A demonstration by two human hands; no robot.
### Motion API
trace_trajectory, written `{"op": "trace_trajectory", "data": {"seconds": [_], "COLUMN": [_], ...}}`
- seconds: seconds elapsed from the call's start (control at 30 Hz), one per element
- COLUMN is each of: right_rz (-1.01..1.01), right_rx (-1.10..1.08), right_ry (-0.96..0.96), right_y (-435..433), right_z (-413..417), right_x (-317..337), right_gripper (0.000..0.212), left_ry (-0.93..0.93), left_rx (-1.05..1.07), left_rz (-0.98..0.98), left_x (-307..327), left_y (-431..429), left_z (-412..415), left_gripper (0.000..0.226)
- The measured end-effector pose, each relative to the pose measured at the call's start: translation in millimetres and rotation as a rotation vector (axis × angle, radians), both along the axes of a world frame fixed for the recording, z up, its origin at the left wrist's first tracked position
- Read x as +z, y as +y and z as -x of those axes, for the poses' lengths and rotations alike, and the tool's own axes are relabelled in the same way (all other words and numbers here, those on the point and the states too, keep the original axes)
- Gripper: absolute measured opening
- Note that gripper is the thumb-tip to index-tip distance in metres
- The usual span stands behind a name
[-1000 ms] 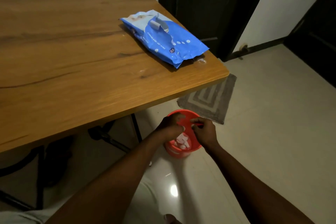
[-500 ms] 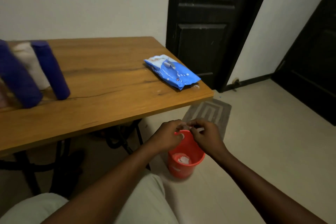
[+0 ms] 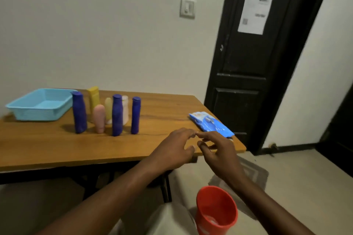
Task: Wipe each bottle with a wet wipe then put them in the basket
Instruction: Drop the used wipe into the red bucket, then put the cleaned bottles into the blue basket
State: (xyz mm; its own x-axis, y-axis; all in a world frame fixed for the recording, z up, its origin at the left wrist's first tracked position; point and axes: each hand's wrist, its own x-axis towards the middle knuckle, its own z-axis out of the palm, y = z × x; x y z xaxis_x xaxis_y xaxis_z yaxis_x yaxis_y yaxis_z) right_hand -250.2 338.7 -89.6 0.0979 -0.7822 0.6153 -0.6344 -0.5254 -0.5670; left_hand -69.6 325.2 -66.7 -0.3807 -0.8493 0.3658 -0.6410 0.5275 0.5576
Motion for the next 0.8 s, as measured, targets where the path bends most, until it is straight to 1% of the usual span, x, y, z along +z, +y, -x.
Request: {"op": "trace_trajectory", "data": {"seconds": [0.2, 0.33, 0.4, 0.5, 0.57, 0.7, 0.8], "right_rz": [0.087, 0.147, 0.117, -0.016, -0.094, -0.243, -0.292], "right_rx": [0.149, 0.228, 0.218, 0.184, 0.171, 0.143, 0.15], "right_ry": [0.001, 0.005, 0.036, 0.092, 0.163, 0.307, 0.384], "right_y": [-10, -26, -39, -62, -78, -109, -129], "right_z": [-76, -126, -147, -172, -184, -198, -205], "right_x": [58, 97, 114, 130, 133, 131, 122], "right_gripper": [0.028, 0.025, 0.026, 0.031, 0.036, 0.046, 0.052], "left_ry": [0.011, 0.004, 0.003, -0.013, -0.096, -0.365, -0.449], "left_rx": [0.153, 0.267, 0.322, 0.365, 0.406, 0.478, 0.469], "left_rz": [0.114, 0.143, 0.15, 0.137, 0.121, 0.111, 0.124], "left_x": [58, 96, 111, 127, 133, 127, 113], "left_y": [16, 18, 16, 9, 1, -21, -36], "left_z": [-78, -127, -147, -170, -178, -183, -183], "left_gripper": [0.049, 0.054, 0.055, 0.055, 0.054, 0.05, 0.049]}}
